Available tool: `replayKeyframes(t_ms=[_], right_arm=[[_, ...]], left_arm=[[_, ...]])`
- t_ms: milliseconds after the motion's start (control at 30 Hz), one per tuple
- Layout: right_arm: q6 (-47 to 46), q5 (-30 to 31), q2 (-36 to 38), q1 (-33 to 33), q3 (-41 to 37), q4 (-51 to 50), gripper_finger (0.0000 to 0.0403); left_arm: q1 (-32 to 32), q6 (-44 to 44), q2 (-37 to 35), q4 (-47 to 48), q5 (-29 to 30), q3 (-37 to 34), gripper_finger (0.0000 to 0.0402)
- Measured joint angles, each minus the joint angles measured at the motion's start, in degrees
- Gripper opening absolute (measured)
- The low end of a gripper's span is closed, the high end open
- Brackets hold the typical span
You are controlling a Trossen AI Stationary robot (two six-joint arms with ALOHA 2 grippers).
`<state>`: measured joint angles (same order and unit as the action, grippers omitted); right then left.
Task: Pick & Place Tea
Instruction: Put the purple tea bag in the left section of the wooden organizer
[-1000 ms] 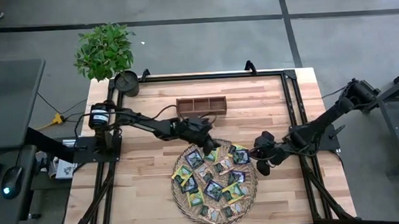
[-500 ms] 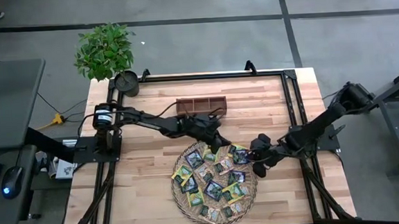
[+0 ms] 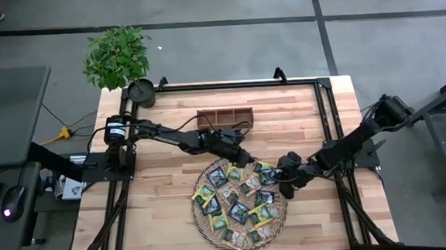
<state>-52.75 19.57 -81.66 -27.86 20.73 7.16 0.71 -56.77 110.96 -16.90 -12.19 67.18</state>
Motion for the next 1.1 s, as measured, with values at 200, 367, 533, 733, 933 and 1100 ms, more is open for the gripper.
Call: replayKeyframes(t_ms=[200, 367, 533, 733, 933, 1100], right_arm=[[-2.60, 1.43, -0.47, 0.11, -0.04, -0.34, 0.0000], [-0.62, 2.45, -0.21, 0.11, -0.23, 2.86, 0.0000], [0.30, 3.14, 2.91, 0.11, -0.35, 1.90, 0.0000], [1.67, 2.45, 6.65, 0.13, -0.34, -0.88, 0.0000], [1.41, -0.59, 7.03, 0.11, -0.33, -5.45, 0.0000], [1.65, -0.96, 7.01, 0.09, -0.33, -5.19, 0.0000]], left_arm=[[0.00, -2.69, 0.00, 0.01, 0.36, 0.00, 0.0000], [0.00, -3.37, 0.00, 0.63, 1.57, 0.00, 0.0000], [0.00, -3.39, 0.00, 0.84, 3.32, 0.00, 0.0000], [-0.03, -3.52, 0.00, 0.95, 2.88, 0.00, 0.0000], [-0.11, -3.80, 0.00, 1.31, 2.54, 0.00, 0.0000], [-0.11, -3.88, 0.00, 2.15, 2.56, 0.00, 0.0000]])
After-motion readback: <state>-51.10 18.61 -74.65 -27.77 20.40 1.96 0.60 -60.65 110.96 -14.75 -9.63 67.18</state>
